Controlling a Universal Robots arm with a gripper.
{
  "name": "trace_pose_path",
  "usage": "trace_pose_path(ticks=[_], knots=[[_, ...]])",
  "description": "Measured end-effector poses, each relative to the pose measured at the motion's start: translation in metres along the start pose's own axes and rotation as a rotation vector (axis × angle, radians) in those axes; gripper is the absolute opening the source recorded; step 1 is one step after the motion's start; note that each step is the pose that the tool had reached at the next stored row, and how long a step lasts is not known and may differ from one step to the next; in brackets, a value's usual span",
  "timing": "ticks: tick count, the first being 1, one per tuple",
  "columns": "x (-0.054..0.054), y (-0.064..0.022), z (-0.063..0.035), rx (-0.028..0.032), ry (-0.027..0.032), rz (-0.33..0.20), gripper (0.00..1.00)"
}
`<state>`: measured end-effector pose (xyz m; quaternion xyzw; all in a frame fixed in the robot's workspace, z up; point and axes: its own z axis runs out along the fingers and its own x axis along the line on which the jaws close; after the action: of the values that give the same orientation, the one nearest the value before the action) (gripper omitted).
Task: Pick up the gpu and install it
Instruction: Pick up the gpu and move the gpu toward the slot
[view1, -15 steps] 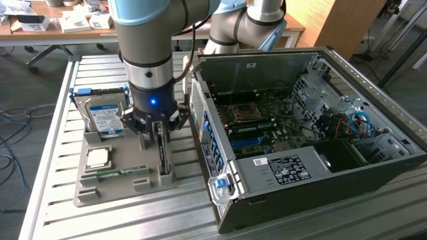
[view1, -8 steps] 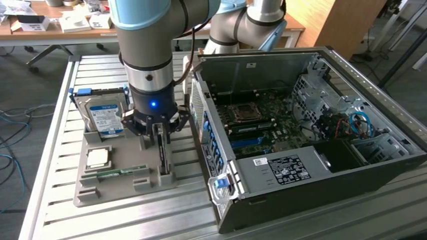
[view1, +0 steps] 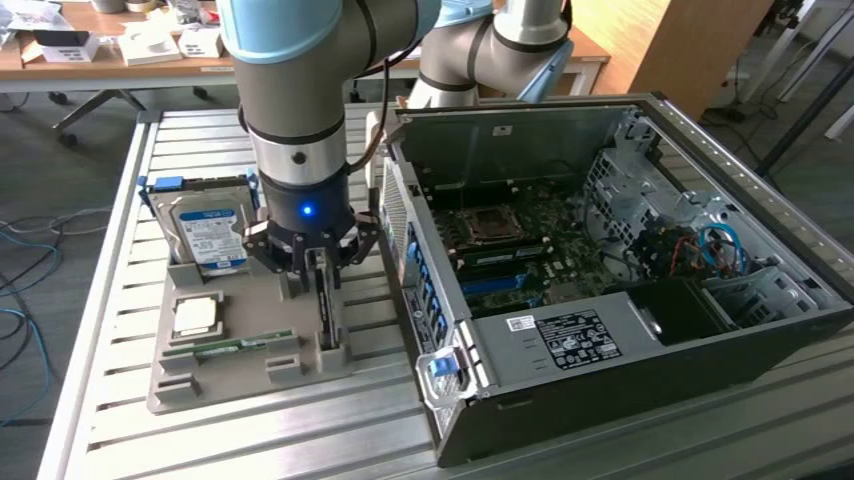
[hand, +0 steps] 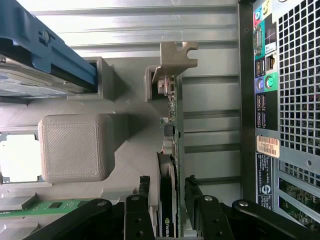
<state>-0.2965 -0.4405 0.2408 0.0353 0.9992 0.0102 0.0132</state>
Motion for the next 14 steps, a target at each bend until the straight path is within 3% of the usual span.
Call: trace_pose_path(ticks=[14], knots=[[-0.0003, -0.0053, 0.0003, -0.0003, -0.0001, -0.006, 0.42]])
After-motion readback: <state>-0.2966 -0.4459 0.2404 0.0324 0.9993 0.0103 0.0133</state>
